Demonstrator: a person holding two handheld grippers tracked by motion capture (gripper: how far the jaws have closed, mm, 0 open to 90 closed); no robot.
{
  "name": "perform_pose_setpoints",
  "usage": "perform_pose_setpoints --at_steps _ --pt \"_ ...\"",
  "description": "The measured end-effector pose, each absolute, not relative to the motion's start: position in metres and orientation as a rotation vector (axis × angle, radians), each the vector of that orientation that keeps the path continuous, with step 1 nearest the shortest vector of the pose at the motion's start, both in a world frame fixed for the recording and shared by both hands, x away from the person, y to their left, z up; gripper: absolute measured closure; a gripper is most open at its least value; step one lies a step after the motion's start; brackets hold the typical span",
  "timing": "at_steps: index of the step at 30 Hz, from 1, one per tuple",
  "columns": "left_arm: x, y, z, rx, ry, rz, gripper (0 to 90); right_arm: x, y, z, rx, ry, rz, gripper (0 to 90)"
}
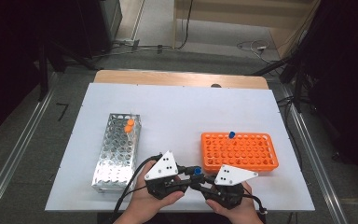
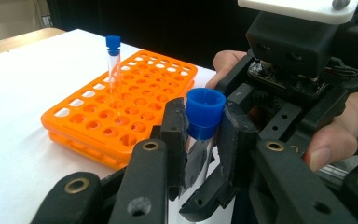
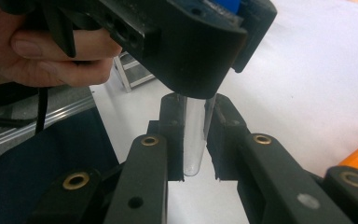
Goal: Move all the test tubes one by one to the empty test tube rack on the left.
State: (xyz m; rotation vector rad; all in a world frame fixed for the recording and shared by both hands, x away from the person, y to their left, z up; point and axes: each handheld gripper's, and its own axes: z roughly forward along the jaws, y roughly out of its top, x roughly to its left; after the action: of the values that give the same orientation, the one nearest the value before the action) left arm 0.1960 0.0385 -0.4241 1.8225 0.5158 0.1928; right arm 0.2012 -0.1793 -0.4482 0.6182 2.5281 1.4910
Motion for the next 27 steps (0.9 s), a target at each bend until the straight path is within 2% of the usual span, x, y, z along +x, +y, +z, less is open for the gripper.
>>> perform_pose_setpoints --at_steps 8,10,13,27 --pt "0.197 0.039 -0.423 1.826 0.512 0.201 75.9 0.203 -0.180 -0.449 0.627 2.541 1.515 74.3" --pt "0.197 0.040 -0.423 1.819 0.515 0.204 76.0 0.203 -0.181 -0.449 0.624 2.545 1.530 71.7" --pt "0.198 0.044 -0.421 1.807 0.525 0.211 76.0 0.203 -0.182 -0.448 0.618 2.536 1.540 59.5" --pt "0.208 0.073 -0.409 1.758 0.602 0.288 76.1 0.211 -0.195 -0.445 0.648 2.512 1.569 16.8"
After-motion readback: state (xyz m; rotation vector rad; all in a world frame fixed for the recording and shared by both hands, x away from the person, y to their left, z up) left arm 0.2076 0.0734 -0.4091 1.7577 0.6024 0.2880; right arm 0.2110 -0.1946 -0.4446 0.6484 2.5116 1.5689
